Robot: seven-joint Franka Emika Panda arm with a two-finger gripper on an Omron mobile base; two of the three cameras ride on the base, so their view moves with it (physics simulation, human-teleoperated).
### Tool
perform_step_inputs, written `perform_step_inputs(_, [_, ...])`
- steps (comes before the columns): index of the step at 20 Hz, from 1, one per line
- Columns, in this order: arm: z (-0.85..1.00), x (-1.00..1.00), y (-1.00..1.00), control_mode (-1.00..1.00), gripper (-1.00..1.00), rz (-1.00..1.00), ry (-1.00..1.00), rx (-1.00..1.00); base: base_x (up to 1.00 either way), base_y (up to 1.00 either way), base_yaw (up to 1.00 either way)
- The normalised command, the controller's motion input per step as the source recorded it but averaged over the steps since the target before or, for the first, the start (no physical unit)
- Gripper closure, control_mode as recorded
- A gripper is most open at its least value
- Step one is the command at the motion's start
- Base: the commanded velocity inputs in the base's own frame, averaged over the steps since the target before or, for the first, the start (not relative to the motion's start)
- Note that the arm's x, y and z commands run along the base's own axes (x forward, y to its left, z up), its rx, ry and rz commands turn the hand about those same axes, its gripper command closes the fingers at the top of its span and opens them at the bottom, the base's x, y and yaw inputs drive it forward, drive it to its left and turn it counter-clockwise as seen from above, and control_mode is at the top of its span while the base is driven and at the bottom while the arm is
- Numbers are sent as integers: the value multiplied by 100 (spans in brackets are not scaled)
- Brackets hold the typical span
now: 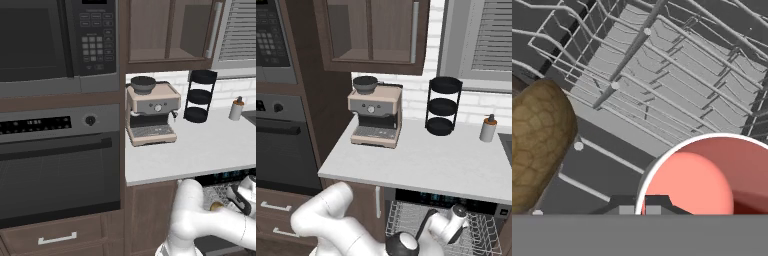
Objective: Pick up the cup and bowl from the counter, place them in the dishwasher, and close the dishwasher door.
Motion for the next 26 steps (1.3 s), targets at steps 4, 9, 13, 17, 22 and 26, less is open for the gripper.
perform_step_inputs(4, [-71,0,0,-100,100,0,0,0,0,0,0])
perform_step_inputs(9, [-54,0,2,-100,100,0,-1,0,0,0,0])
perform_step_inputs(13, [-14,0,0,-100,100,0,0,0,0,0,0])
perform_step_inputs(17, [0,-1,0,-100,-100,0,0,0,0,0,0])
perform_step_inputs(22, [0,-8,0,-100,-100,0,0,0,0,0,0])
perform_step_inputs(26, [22,-32,0,-100,-100,0,-4,0,0,0,0])
